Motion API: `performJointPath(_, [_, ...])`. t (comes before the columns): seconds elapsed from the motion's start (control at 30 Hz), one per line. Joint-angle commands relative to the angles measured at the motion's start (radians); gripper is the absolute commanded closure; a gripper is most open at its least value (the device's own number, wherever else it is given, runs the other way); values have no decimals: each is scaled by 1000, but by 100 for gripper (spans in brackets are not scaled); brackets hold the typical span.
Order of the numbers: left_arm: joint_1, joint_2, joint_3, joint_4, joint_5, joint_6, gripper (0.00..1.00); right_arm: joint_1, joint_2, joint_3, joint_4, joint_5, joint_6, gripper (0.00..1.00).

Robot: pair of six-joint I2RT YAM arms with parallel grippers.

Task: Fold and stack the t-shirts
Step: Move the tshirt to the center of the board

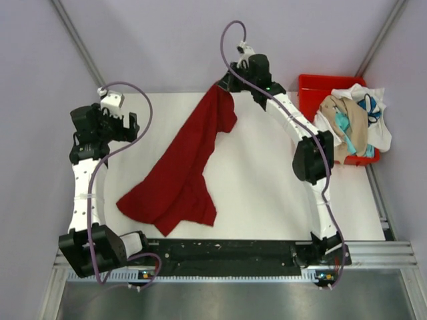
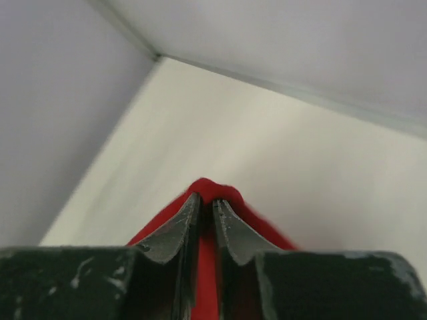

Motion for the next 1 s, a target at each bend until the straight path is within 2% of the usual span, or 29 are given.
performJointPath(0.0, [3,-39,-47,9,46,89,5,-128,6,43,-239,299,30,71])
performJointPath(0.07, [3,-47,-61,-14,61,120,5,-145,-38,-29,-326,376,-75,47])
performJointPath(0.17, [6,-48,-76,-97,60,189,5,-142,-147,-184,-363,439,-232,32])
performJointPath(0.2, [4,-50,-84,-123,46,211,5,-136,-186,-231,-361,429,-276,31])
performJointPath(0.3, [24,-67,-133,-184,29,269,4,-63,-308,-391,-354,242,-521,29])
performJointPath(0.4, [62,-44,-171,-287,38,353,4,87,-396,-563,-407,84,-868,26])
performJointPath(0.5, [99,22,-200,-376,-49,421,4,216,-416,-666,-439,111,-1051,25])
performJointPath(0.57, [159,73,-231,-355,-88,447,4,288,-389,-643,-479,113,-1088,25])
performJointPath(0.67, [262,171,-254,-301,-37,494,4,425,-333,-577,-522,82,-1136,25])
performJointPath(0.8, [270,271,-254,-352,35,574,7,594,-238,-465,-565,99,-1203,25])
performJointPath(0.97, [228,300,-328,-309,18,596,10,649,-169,-381,-561,36,-1154,29])
